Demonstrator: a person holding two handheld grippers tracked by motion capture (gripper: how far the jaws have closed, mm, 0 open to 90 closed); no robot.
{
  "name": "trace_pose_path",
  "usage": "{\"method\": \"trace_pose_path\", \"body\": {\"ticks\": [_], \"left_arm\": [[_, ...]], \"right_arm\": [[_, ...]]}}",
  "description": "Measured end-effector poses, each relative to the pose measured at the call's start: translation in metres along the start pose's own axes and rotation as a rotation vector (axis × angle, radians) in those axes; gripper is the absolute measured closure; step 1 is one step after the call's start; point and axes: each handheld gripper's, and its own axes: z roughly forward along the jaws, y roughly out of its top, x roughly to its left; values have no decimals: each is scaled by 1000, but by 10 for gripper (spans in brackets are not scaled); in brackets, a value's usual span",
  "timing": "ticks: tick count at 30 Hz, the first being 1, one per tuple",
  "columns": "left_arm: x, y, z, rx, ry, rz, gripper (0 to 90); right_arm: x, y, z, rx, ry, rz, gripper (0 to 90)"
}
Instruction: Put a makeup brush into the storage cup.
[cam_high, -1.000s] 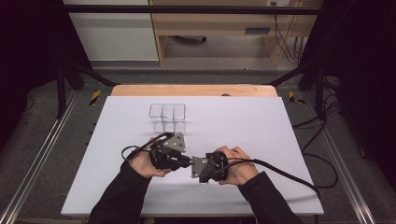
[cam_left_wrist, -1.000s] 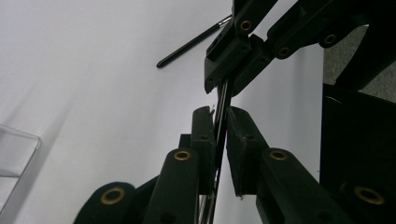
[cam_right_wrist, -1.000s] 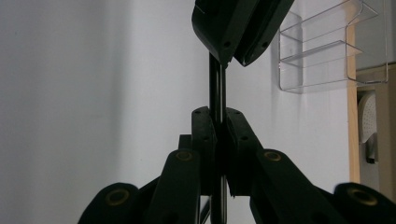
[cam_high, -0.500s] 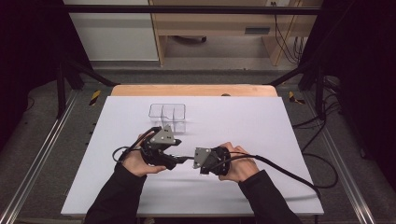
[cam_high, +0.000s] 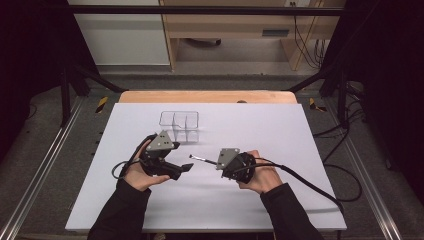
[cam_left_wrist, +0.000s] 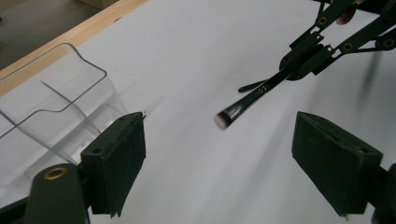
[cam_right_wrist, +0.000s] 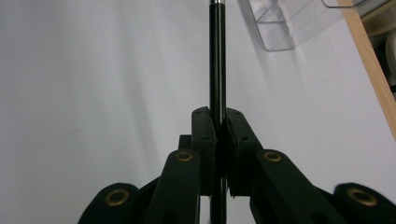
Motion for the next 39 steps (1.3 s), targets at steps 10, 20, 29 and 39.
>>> {"method": "trace_pose_path", "body": {"ticks": [10,20,29,39], "left_arm": [[6,-15,-1,-81,45,-103,147],[3,-24,6,-134,65,-168,147],[-3,-25,13,-205,85,-211,153],[-9,-22,17,-285,85,-264,159]], "right_arm": [[-5,-12,-3,-69,-23,125,842],[-6,-22,-3,-157,-62,249,842],[-3,-24,-4,-243,-61,338,841],[0,-30,-2,-310,-68,416,841]]}}
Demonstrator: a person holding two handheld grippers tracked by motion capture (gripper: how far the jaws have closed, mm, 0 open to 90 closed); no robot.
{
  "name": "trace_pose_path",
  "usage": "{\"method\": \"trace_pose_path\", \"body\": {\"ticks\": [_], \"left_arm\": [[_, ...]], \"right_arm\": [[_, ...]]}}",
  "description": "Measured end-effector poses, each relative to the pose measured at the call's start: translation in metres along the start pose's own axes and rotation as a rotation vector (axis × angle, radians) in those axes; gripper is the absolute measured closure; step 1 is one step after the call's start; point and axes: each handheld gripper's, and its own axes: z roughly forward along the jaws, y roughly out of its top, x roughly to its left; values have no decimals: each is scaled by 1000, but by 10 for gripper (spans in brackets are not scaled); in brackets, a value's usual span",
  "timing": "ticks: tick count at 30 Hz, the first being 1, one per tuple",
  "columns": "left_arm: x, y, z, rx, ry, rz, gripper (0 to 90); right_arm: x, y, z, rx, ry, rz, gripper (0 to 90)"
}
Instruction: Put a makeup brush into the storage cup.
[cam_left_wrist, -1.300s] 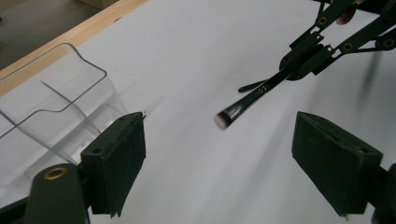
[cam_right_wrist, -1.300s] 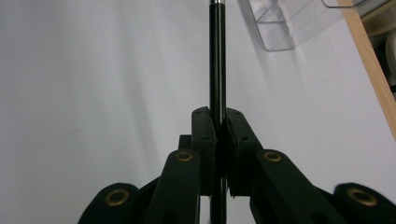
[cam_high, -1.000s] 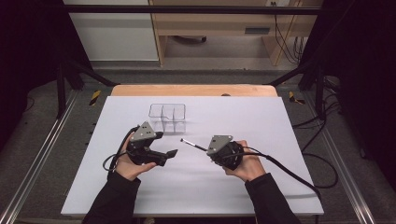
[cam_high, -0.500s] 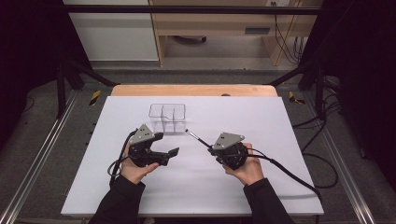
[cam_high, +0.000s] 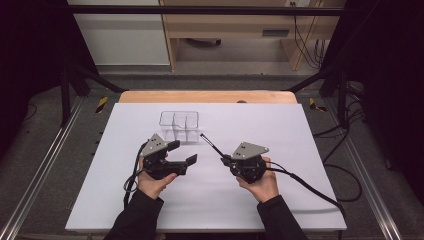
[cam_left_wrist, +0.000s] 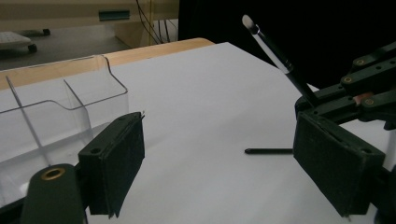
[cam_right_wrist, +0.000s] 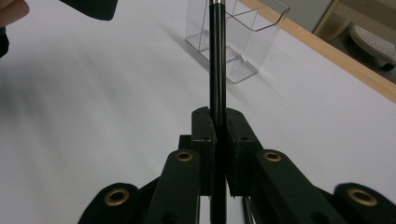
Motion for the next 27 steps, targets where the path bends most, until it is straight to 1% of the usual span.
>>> {"method": "trace_pose_path", "body": {"ticks": [1,6,10,12,16,20,27], "left_arm": [[-1,0,1,-4,-2,-3,159],[-3,0,3,-18,-3,-9,159],[-5,1,4,-31,-5,-20,160],[-5,1,4,-39,-1,-24,163],[-7,1,5,-68,-9,-43,168],[-9,0,8,-74,-18,-54,169],[-15,-1,13,-96,-36,-75,176]], "right_arm": [[0,-1,0,-3,0,9,841],[1,-3,0,-5,-7,15,841],[3,-4,1,-15,-4,24,841],[4,-4,2,-28,-4,37,841],[5,-5,2,-49,-3,54,841],[6,-7,1,-66,4,75,841],[7,-11,0,-79,-3,94,841]]}}
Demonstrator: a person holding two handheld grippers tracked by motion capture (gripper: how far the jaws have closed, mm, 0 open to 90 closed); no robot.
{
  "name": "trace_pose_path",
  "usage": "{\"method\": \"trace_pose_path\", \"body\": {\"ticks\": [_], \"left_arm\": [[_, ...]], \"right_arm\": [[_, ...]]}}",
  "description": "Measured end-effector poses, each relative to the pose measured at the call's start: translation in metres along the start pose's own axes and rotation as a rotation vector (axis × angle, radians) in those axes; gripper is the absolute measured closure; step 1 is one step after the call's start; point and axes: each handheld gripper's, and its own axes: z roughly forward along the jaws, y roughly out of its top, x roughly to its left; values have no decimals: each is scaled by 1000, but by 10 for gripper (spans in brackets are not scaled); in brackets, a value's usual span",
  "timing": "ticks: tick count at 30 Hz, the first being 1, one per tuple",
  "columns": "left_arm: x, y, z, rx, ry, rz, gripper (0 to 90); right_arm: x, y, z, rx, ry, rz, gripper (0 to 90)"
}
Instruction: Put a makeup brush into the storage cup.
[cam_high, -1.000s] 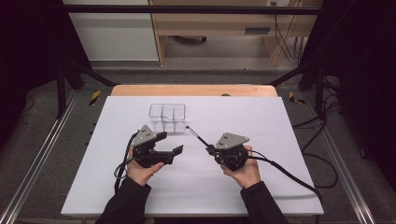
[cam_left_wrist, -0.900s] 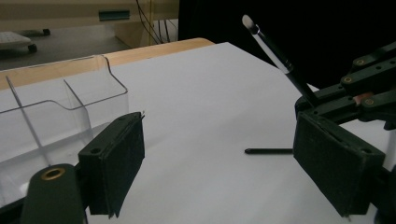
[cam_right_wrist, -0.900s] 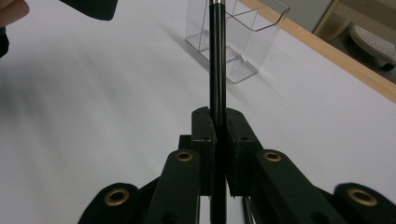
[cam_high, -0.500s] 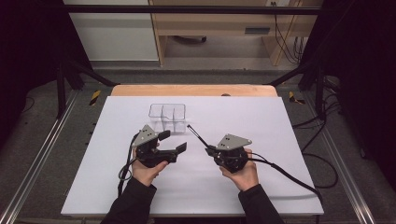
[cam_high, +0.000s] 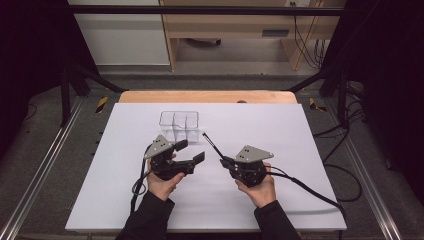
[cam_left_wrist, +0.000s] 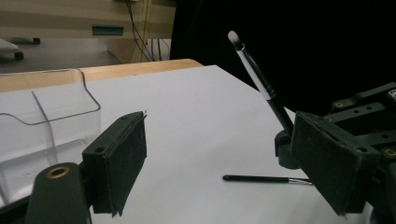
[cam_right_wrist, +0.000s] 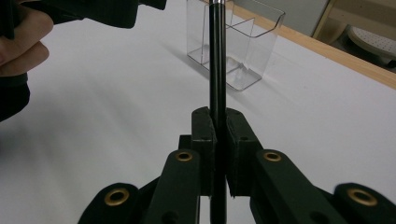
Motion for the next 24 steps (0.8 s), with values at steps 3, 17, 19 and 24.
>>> {"method": "trace_pose_path", "body": {"ticks": [3,17,19,24], "left_arm": [[-2,0,2,-10,-7,-10,181],[-9,-1,11,-48,-44,-49,209],[-10,-1,12,-48,-47,-52,215],[-12,-2,15,-63,-57,-68,236]], "right_arm": [[0,-1,0,-3,0,9,841],[2,-5,3,-27,-6,39,841],[3,-5,3,-30,-8,43,841],[4,-5,4,-34,-5,52,841]]}}
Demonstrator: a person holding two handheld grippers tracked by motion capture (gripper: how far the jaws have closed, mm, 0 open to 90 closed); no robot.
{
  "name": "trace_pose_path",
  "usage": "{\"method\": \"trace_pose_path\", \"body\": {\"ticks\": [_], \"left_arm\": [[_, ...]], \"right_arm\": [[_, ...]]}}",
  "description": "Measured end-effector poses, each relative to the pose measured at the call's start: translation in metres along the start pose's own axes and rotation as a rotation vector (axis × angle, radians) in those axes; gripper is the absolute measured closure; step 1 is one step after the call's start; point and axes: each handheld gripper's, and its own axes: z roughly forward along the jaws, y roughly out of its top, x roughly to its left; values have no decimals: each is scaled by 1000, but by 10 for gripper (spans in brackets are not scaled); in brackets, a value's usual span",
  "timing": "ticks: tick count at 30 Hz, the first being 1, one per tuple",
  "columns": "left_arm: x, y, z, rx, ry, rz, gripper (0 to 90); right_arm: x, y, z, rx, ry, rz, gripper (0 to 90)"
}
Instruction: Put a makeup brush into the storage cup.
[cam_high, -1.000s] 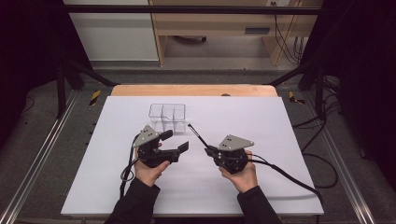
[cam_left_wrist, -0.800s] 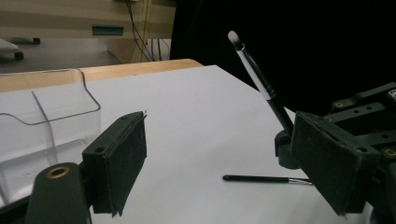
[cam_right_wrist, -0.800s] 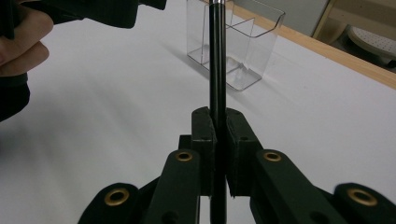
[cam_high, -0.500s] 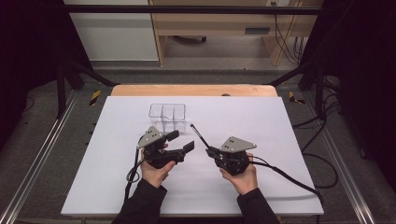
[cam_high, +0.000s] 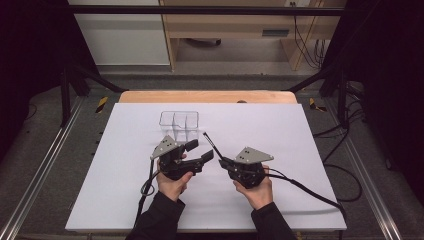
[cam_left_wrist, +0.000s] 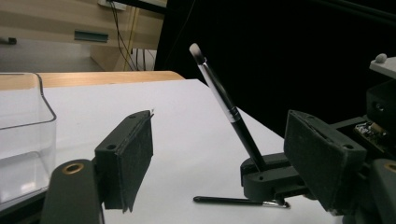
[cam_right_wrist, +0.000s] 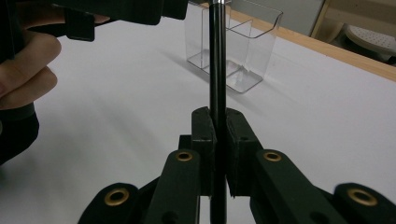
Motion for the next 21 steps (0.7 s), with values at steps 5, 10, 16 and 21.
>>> {"method": "trace_pose_path", "body": {"ticks": [5,10,16,21], "left_arm": [[-2,0,3,-17,-9,-18,258],[-3,-1,6,-22,-15,-30,283],[-5,-3,9,-25,-18,-43,332],[-5,-3,10,-29,-31,-61,388]], "right_arm": [[1,-1,1,-4,3,6,841],[2,-1,2,-14,9,15,841],[3,-2,2,-16,11,17,841],[3,-2,2,-20,12,21,841]]}}
